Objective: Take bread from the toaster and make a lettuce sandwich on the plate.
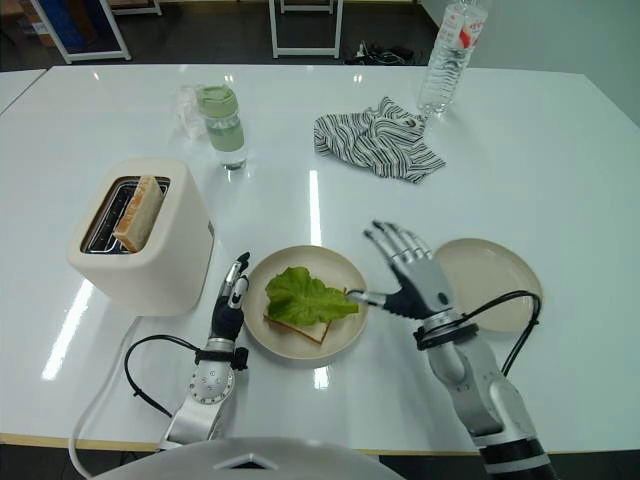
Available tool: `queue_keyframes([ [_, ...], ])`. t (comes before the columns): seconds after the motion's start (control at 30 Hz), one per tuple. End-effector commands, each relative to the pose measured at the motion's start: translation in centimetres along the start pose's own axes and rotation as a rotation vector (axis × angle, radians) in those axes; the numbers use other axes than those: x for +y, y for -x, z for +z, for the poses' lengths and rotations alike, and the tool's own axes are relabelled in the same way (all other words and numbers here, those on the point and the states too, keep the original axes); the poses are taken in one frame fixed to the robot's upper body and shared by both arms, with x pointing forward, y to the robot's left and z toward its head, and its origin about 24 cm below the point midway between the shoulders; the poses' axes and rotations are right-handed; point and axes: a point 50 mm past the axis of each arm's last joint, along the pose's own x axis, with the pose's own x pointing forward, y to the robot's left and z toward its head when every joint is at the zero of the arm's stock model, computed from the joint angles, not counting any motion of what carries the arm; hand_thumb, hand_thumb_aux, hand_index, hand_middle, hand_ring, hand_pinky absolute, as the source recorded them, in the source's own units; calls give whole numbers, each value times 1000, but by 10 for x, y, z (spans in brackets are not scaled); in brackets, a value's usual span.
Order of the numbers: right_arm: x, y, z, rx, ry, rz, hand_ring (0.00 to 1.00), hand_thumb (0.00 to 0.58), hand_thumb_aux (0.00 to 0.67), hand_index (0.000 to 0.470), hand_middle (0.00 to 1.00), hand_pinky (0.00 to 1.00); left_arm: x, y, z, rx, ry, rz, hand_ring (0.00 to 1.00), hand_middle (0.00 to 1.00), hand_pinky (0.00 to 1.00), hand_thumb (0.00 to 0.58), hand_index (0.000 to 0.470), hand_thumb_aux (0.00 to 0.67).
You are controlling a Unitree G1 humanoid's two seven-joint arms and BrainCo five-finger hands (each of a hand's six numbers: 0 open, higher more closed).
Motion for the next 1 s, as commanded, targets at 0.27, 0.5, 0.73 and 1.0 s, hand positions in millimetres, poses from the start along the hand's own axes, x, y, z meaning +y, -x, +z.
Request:
queue_keyframes([
  [0.27, -5, -4, -13, 150, -507, -204, 0, 0, 0, 0, 0, 0, 100, -9, 137, -506, -482, 194, 0, 0, 0, 0, 0, 0],
  [0.5, 7, -3, -24, 183, -499, -197, 0, 0, 0, 0, 0, 0, 168, -16, 118, -232, -804, 443, 0, 0, 0, 0, 0, 0],
  [0.73, 9, -1, -28, 195, -482, -191, 0, 0, 0, 0, 0, 0, 174, -19, 95, -73, -967, 433, 0, 0, 0, 0, 0, 0],
  [1.0, 12, 1, -32, 211, -473, -171, 0, 0, 0, 0, 0, 0, 164, -20, 81, -35, -995, 375, 0, 0, 0, 0, 0, 0],
])
